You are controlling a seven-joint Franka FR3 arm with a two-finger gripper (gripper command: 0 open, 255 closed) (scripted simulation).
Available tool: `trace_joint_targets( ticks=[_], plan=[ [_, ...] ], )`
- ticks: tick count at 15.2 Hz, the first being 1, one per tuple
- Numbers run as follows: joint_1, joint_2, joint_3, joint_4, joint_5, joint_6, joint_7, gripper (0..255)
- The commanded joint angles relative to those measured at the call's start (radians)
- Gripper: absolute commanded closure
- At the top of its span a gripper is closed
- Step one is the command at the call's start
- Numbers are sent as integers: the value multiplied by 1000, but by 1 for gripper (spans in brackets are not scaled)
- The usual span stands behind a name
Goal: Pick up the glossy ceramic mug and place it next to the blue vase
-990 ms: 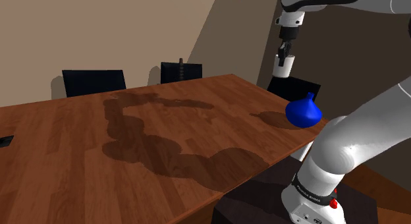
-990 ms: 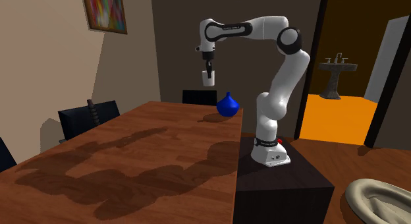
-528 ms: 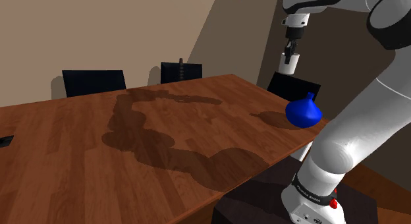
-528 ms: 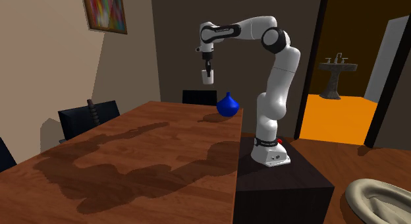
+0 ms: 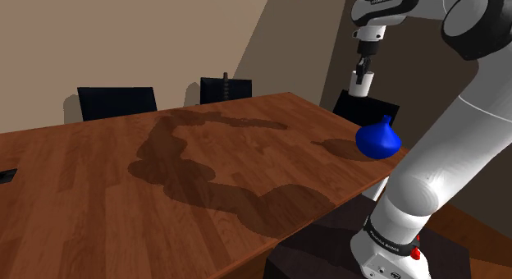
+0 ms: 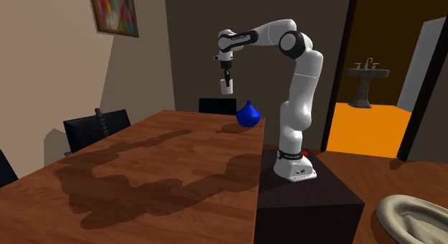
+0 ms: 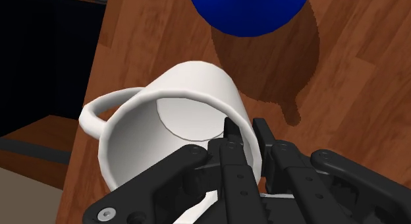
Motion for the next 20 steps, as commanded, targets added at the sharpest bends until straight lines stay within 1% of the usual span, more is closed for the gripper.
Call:
trace_joint_targets(
  ticks=[1, 10, 20],
  plan=[
    [-1, -1, -2, -25, -2, 24, 2, 255],
    [-6, -3, -9, -146, -8, 144, 15, 255],
    [-10, 22, -25, -260, -3, 279, 17, 255]
  ],
)
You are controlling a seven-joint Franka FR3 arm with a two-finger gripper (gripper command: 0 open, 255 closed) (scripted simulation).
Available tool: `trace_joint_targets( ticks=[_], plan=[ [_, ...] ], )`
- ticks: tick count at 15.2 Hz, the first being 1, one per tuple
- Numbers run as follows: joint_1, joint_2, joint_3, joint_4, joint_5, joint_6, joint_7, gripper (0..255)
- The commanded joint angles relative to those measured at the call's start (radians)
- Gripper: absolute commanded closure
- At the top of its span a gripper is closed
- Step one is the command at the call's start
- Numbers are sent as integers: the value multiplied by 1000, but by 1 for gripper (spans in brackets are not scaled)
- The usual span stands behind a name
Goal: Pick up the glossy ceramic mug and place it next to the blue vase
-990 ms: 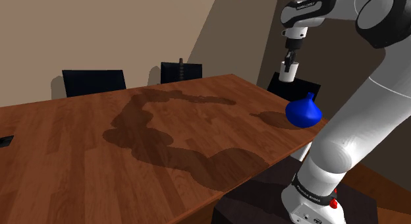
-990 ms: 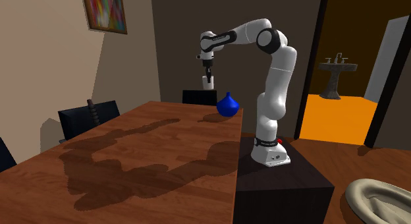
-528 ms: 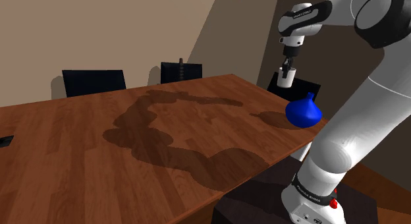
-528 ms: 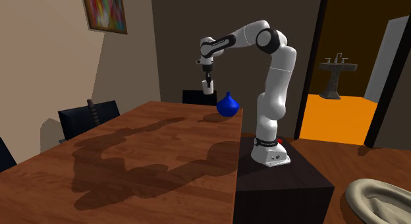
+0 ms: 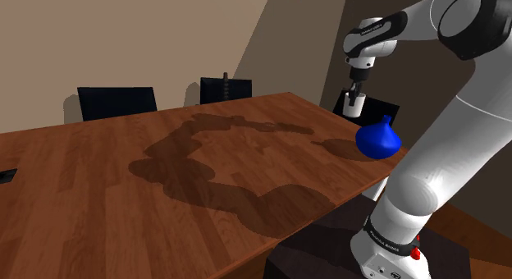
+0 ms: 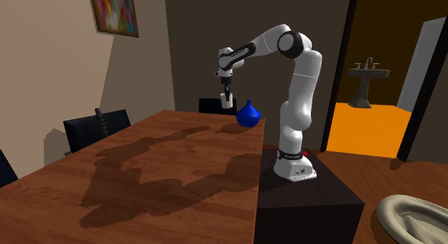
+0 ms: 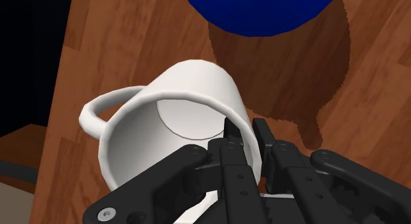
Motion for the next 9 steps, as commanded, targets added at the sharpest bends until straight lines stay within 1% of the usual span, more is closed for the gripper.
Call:
trace_joint_targets(
  ticks=[1, 9],
  plan=[
    [-1, 7, -3, -22, 2, 29, 0, 255],
    [-3, 50, -18, -97, 22, 139, -10, 255]
  ],
)
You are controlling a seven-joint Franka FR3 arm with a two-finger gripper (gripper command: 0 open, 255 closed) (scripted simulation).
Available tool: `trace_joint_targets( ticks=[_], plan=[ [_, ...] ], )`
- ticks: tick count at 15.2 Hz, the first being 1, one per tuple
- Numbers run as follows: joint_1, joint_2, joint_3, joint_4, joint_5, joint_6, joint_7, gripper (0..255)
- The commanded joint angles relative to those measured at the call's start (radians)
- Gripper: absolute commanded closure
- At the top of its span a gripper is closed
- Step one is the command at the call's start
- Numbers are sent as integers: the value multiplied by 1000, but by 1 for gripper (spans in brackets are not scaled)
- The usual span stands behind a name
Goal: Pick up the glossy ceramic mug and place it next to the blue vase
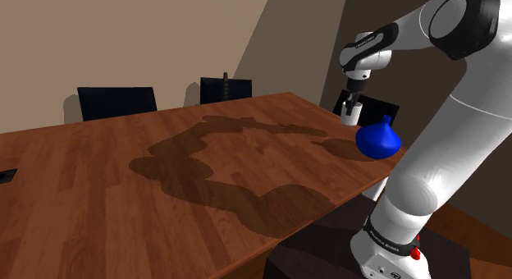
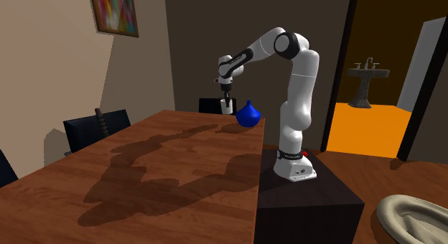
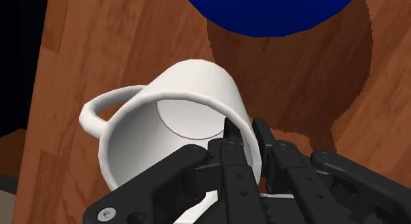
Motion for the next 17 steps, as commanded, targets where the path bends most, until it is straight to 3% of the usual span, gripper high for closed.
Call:
trace_joint_targets(
  ticks=[1, 12, 17],
  plan=[
    [0, 10, -2, -21, 5, 30, 0, 255],
    [-3, 107, -17, -102, 68, 189, -38, 255],
    [-4, 107, -17, -102, 68, 189, -38, 255]
  ],
)
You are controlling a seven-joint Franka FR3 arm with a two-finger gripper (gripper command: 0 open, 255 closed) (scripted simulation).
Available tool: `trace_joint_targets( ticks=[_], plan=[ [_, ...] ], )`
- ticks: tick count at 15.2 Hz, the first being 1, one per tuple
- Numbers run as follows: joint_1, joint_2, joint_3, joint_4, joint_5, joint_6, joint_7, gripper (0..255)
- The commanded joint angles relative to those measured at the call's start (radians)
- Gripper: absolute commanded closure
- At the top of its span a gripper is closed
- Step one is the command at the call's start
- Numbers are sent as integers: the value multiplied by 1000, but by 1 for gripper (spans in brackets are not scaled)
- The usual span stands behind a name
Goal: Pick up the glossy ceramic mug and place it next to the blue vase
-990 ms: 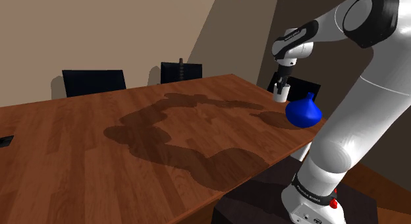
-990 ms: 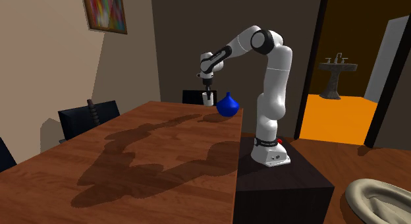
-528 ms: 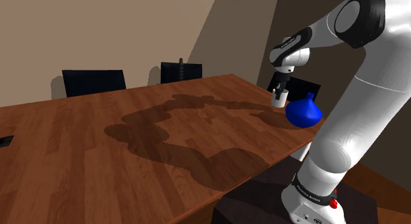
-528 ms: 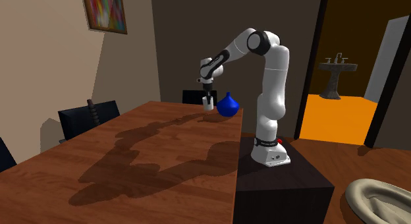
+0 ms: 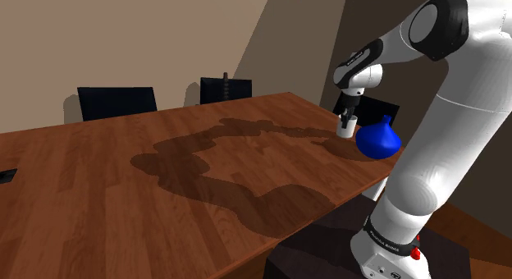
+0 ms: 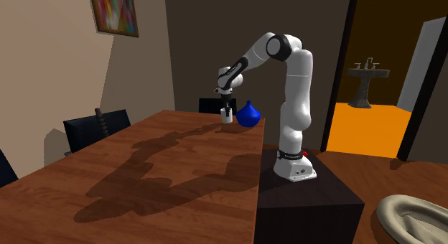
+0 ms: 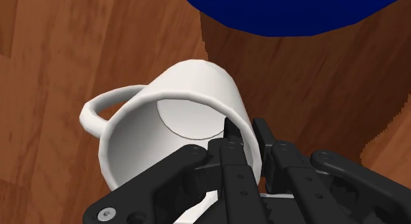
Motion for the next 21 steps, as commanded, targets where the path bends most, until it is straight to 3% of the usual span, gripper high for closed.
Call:
trace_joint_targets(
  ticks=[1, 3, 4, 9, 13, 21],
  plan=[
    [0, 1, 0, 0, 1, 1, -1, 255],
    [0, 1, 0, 0, 1, 1, -1, 255],
    [0, 1, 0, 0, 1, 1, -1, 0],
    [0, 1, 0, 0, 1, 1, -1, 0],
    [9, -83, 14, 65, -55, -132, 42, 0],
    [9, -83, 15, 65, -55, -132, 42, 0]
  ],
)
